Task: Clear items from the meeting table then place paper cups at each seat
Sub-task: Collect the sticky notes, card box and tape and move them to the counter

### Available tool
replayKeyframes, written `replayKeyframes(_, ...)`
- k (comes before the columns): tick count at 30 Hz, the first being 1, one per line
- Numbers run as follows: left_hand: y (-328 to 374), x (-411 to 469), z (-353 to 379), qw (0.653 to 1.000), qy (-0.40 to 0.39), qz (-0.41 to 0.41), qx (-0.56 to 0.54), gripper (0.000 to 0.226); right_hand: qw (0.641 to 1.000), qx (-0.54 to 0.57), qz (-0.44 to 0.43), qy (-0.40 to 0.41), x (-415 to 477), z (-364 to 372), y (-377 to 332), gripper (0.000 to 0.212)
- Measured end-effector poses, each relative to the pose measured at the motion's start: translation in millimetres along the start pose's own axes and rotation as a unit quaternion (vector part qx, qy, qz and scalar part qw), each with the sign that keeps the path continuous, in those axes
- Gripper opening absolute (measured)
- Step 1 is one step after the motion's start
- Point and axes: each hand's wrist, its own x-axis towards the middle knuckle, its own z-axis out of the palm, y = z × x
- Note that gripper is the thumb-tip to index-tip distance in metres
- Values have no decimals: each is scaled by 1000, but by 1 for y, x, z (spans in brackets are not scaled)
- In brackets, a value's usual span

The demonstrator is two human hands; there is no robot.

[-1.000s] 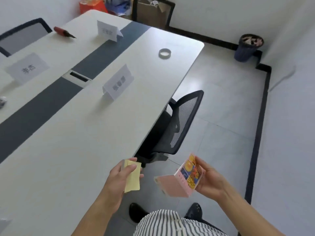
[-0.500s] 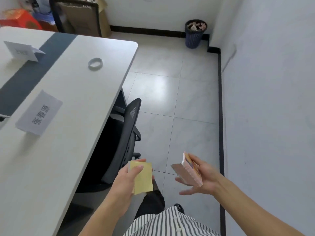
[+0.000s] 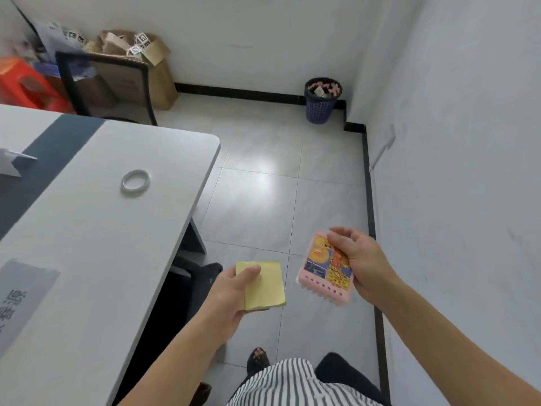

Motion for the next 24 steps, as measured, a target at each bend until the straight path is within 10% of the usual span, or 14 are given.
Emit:
replayKeyframes(10,96,112,71,999,-52,-6,3,58,930,-280,-131,-197,150,14,-111,20)
replayKeyframes(24,170,173,50,978,179,21,-104,32,844,-341,-38,-413,302,116,-171,14)
